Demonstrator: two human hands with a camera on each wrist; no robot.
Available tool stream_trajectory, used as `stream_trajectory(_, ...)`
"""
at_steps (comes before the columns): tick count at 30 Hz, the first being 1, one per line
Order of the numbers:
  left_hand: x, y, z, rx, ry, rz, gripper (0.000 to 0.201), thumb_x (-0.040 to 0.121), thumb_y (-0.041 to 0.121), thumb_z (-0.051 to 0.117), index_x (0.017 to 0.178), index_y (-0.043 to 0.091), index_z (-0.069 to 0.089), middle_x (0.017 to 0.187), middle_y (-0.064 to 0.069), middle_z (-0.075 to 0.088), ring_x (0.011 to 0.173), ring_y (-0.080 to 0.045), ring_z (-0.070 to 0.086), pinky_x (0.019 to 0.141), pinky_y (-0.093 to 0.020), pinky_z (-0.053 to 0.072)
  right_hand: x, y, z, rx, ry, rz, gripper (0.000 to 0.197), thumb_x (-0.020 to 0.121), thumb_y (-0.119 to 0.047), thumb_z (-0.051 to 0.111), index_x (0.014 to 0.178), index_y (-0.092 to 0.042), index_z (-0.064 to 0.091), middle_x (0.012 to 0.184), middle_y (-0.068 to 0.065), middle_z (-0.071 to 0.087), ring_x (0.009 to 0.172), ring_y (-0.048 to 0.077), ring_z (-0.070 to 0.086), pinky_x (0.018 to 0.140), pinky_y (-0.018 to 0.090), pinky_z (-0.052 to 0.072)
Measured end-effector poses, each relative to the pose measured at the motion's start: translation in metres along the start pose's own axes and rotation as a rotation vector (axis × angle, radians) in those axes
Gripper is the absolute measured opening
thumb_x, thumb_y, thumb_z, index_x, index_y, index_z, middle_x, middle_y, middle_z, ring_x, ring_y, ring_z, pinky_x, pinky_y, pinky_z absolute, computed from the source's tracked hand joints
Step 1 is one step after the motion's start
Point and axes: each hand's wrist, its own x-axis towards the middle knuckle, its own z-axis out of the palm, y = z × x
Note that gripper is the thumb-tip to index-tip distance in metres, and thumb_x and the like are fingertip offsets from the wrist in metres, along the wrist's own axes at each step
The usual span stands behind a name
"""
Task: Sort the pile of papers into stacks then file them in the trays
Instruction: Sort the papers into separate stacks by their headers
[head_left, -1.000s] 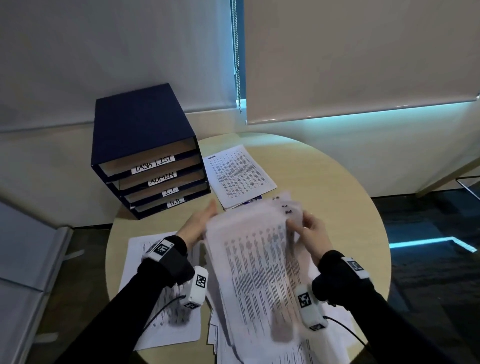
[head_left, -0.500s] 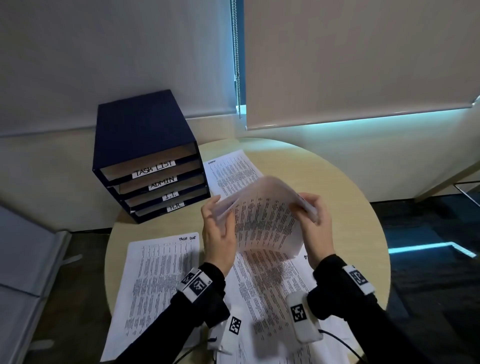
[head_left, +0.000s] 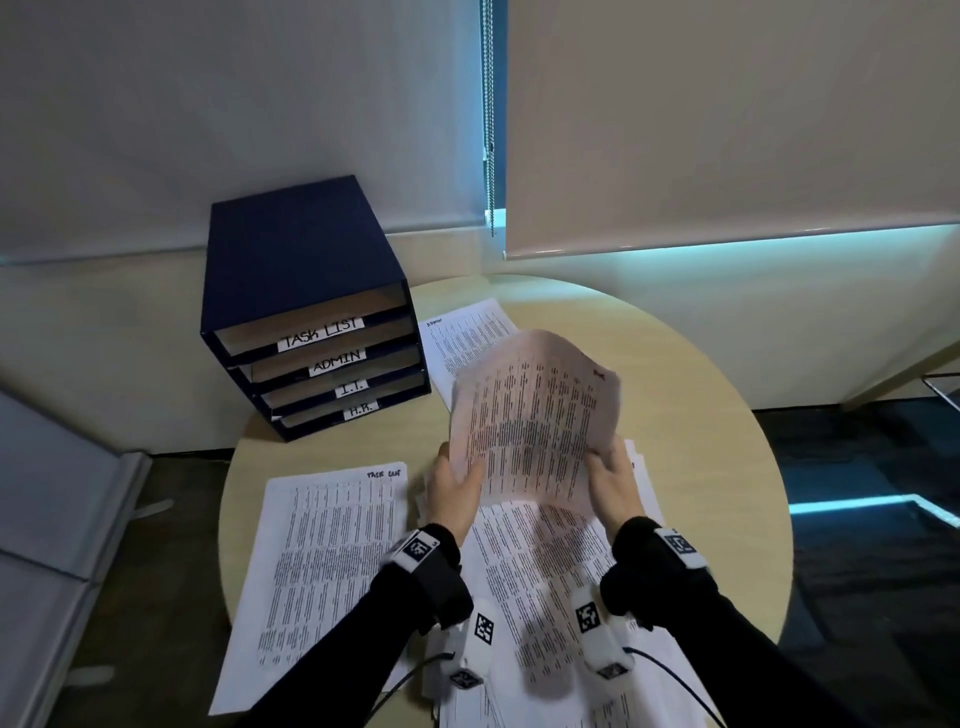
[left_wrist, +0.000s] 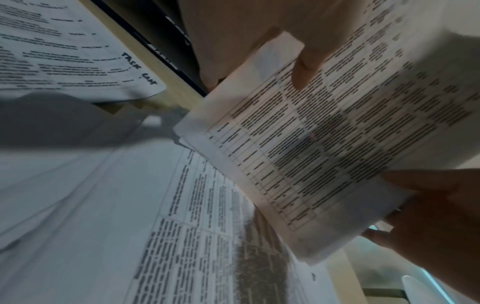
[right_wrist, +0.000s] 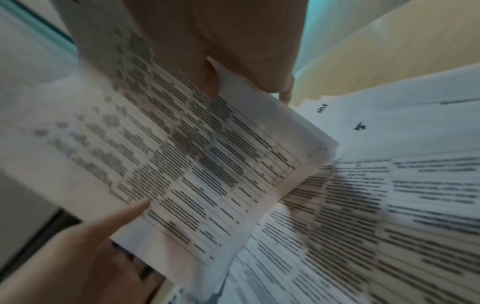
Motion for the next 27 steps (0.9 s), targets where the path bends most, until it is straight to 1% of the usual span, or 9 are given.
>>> stream_trajectory(3,0.015,-0.011,0.0,0.044,0.035,-0.039,0.076,0.076,0.077,0.045,0.129,0.022,0.046,0.127,0.003,0.056,0.115,-0.021,0.057,0.101,-0.049,0.044,0.007,0.004,0.003,-0.046,0.033,-0.007,0.022,0.099,-0.004,0.034,0.115,-0.015,0.044,0.104,0.003,0.058,0.094,0.02,0.055,0.086,0.039,0.049)
stream_trajectory(6,0.018,0.007,-0.008,-0.045,0.015,0.028,0.033,0.097,0.041,0.048,0.124,0.022,0.046,0.118,0.007,0.057,0.105,-0.013,0.058,0.097,-0.036,0.044,0.013,-0.001,-0.007,-0.027,-0.006,-0.026,0.011,0.096,-0.006,0.046,0.107,-0.01,0.045,0.098,0.0,0.059,0.088,0.016,0.058,0.073,0.026,0.048)
stream_trajectory(9,0.023,0.015,-0.018,-0.104,-0.011,0.049,0.039,0.098,0.026,0.051,0.135,0.016,0.044,0.121,0.007,0.053,0.114,-0.012,0.051,0.101,-0.032,0.038,0.015,0.01,-0.032,-0.173,-0.191,0.075,0.014,0.092,-0.008,0.054,0.102,-0.015,0.049,0.105,0.007,0.062,0.093,0.021,0.063,0.077,0.034,0.054)
stream_trajectory(11,0.029,0.008,-0.018,-0.039,-0.05,0.0,0.046,0.097,0.034,0.052,0.139,0.018,0.042,0.131,0.006,0.052,0.119,-0.014,0.05,0.107,-0.037,0.036,0.011,0.023,-0.048,-0.236,-0.353,0.17,0.019,0.095,-0.01,0.05,0.111,-0.019,0.049,0.104,0.012,0.066,0.08,0.023,0.068,0.064,0.034,0.057)
stream_trajectory(14,0.044,-0.021,-0.009,0.125,-0.134,-0.118,0.064,0.084,0.062,0.051,0.139,0.03,0.04,0.137,0.006,0.052,0.121,-0.019,0.054,0.106,-0.048,0.042,0.007,0.038,-0.067,-0.203,-0.432,0.255,0.022,0.097,-0.005,0.045,0.116,-0.015,0.05,0.077,0.013,0.069,0.053,0.023,0.06,0.042,0.025,0.043)
stream_trajectory(17,0.039,-0.032,0.004,0.236,-0.2,-0.128,0.047,0.092,0.055,0.048,0.128,0.026,0.041,0.123,0.003,0.057,0.099,-0.019,0.065,0.089,-0.047,0.055,0.026,0.048,-0.093,-0.132,-0.224,0.295,0.022,0.097,0.001,0.043,0.117,0.0,0.051,0.053,0.007,0.046,0.042,0.018,0.042,0.042,0.023,0.03)
stream_trajectory(19,0.032,-0.037,0.009,0.421,-0.194,-0.023,0.028,0.097,0.045,0.046,0.118,0.029,0.04,0.112,0.006,0.056,0.091,-0.014,0.063,0.087,-0.041,0.055,0.049,0.046,-0.111,-0.081,-0.076,0.317,0.022,0.097,0.002,0.043,0.118,0.001,0.051,0.054,0.006,0.035,0.043,0.016,0.033,0.042,0.023,0.027)
stream_trajectory(22,0.029,-0.052,0.011,0.703,-0.257,0.131,0.027,0.097,0.038,0.049,0.12,0.03,0.038,0.12,0.008,0.044,0.109,-0.009,0.051,0.099,-0.03,0.044,0.095,0.031,-0.135,-0.014,0.088,0.311,0.025,0.096,0.008,0.04,0.119,0.003,0.047,0.063,0.01,0.039,0.051,0.019,0.034,0.041,0.028,0.03)
stream_trajectory(27,0.03,-0.061,0.009,0.999,-0.269,0.34,0.048,0.094,0.043,0.053,0.134,0.03,0.03,0.129,0.008,0.03,0.121,-0.011,0.035,0.104,-0.027,0.035,0.18,0.018,-0.153,-0.118,0.275,0.296,0.038,0.086,0.02,0.034,0.119,0.007,0.047,0.067,0.014,0.045,0.052,0.02,0.039,0.031,0.017,0.036)
